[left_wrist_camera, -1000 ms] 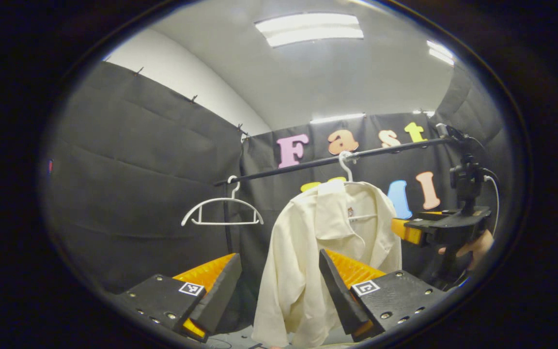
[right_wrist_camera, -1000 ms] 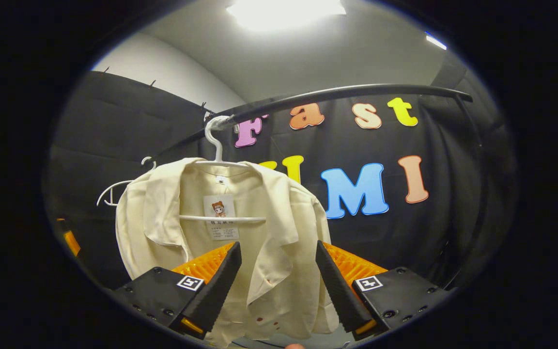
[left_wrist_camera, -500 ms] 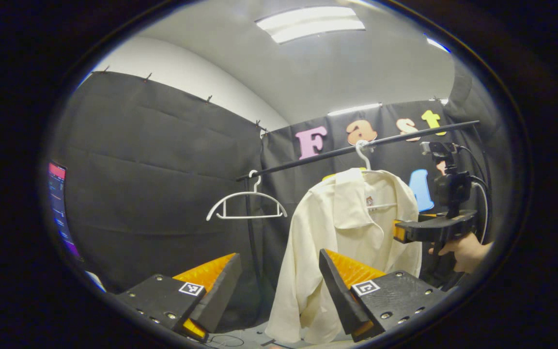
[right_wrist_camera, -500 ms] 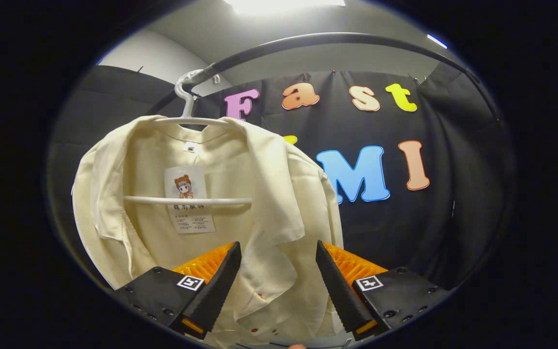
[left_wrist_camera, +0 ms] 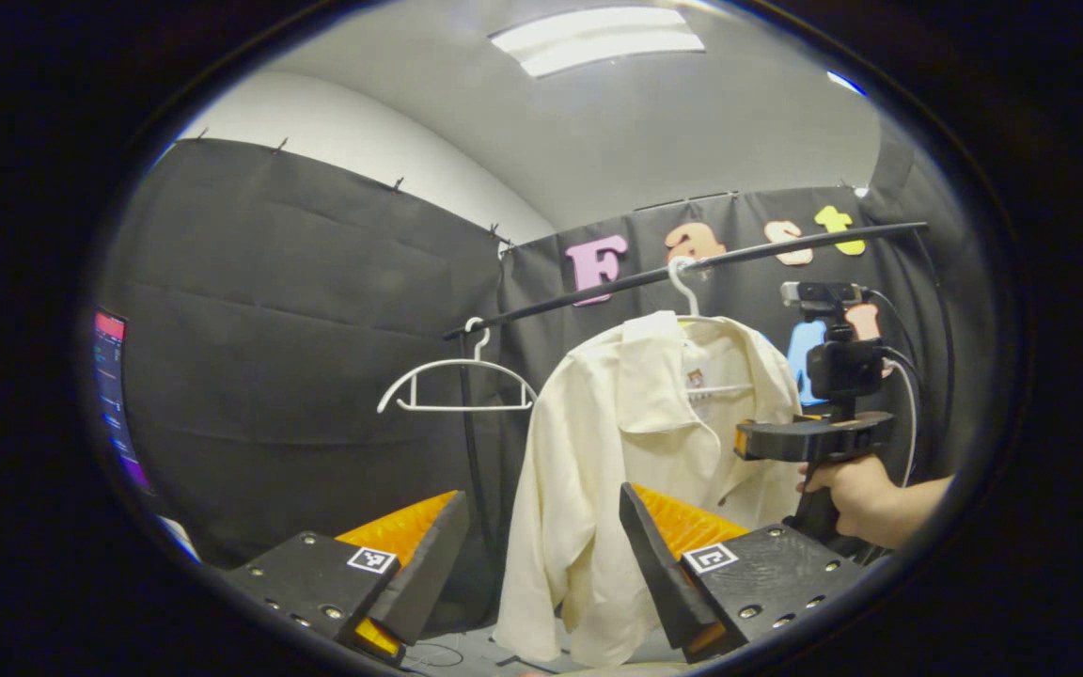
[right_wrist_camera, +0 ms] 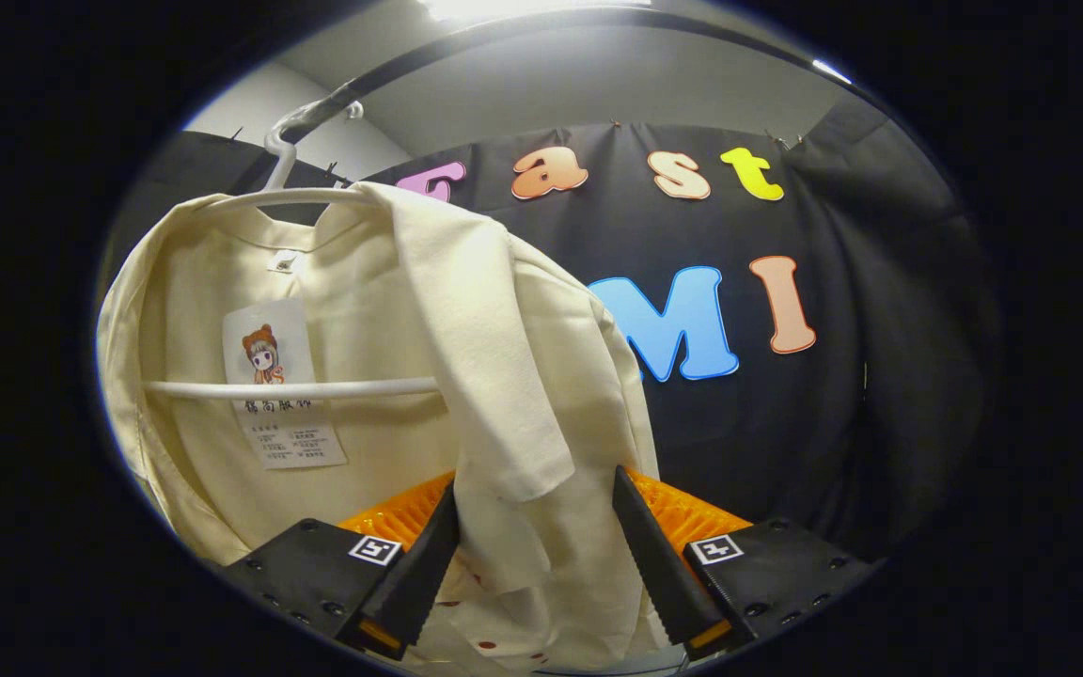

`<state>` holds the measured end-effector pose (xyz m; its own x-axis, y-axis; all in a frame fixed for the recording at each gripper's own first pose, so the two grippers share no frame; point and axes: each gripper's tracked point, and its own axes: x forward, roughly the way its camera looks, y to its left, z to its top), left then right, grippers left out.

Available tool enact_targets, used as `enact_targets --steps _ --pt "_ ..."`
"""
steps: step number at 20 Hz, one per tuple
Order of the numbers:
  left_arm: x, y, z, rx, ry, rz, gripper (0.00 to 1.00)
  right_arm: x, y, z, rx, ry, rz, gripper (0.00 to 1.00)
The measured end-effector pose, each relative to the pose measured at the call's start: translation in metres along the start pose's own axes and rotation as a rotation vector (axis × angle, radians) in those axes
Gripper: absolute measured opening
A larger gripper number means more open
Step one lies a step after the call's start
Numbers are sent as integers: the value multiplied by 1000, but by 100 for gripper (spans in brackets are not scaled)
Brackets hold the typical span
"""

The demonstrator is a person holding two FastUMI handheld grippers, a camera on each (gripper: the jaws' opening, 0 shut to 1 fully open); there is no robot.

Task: Grasp the clothes on the hanger with both hands and then place them into the laundry hamper below.

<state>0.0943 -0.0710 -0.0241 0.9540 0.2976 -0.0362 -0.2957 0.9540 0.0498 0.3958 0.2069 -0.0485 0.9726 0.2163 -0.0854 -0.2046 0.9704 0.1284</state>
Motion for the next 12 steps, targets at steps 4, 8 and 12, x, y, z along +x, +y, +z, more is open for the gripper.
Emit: enact_targets --steps 4,8,12 --pt "11 -22 -1 -2 -7 -22 94 3 2 8 -55 -41 34 5" --pt "46 -58 -4 9 -12 -57 95 -6 -2 11 -143 -72 108 1" --pt "73 -98 0 18 -32 -119 94 -18 -2 15 -138 -72 172 1"
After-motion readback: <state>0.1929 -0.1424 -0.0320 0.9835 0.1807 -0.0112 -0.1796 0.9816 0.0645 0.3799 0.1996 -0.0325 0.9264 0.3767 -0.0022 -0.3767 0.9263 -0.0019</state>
